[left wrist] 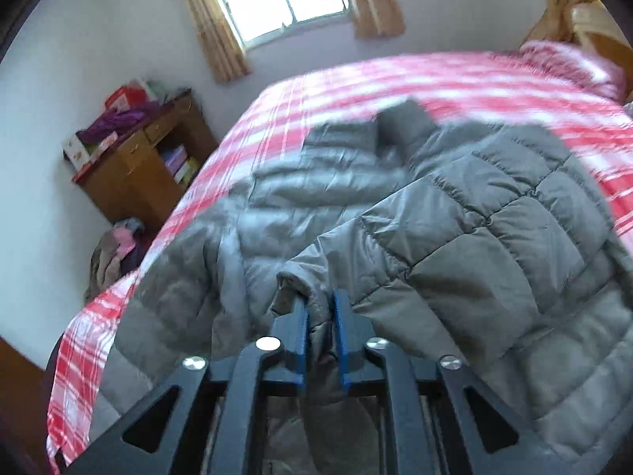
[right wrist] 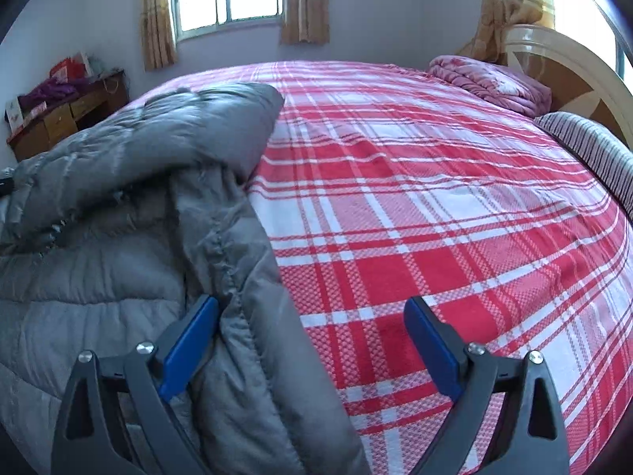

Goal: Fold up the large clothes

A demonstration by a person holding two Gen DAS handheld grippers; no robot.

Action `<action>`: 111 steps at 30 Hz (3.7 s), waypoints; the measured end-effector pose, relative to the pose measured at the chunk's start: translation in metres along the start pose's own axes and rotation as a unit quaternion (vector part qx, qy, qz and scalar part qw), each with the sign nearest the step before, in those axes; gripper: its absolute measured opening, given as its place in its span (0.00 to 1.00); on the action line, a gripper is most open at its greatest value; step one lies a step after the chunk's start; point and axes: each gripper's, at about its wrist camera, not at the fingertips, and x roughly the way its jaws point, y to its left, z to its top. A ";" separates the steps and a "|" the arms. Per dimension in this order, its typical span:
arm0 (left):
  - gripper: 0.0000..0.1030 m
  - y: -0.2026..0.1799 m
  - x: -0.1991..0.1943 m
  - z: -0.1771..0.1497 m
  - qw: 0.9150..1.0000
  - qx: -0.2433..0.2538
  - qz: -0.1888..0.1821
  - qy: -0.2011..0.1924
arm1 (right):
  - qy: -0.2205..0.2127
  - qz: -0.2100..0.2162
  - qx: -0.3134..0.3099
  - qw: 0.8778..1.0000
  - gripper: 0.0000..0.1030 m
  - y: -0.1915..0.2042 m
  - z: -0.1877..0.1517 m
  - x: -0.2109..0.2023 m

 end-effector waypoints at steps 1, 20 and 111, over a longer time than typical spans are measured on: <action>0.37 0.001 0.004 -0.002 1.000 -0.002 0.009 0.013 | 0.006 0.005 -0.004 1.000 0.94 0.001 0.001 0.001; 0.86 -0.034 0.051 0.019 0.997 -0.066 0.022 -0.021 | -0.079 0.085 -0.107 0.988 0.83 0.100 0.132 0.032; 0.19 0.249 -0.040 -0.173 0.965 -0.241 0.090 0.045 | -0.029 0.144 -0.096 0.984 0.96 0.114 -0.012 -0.069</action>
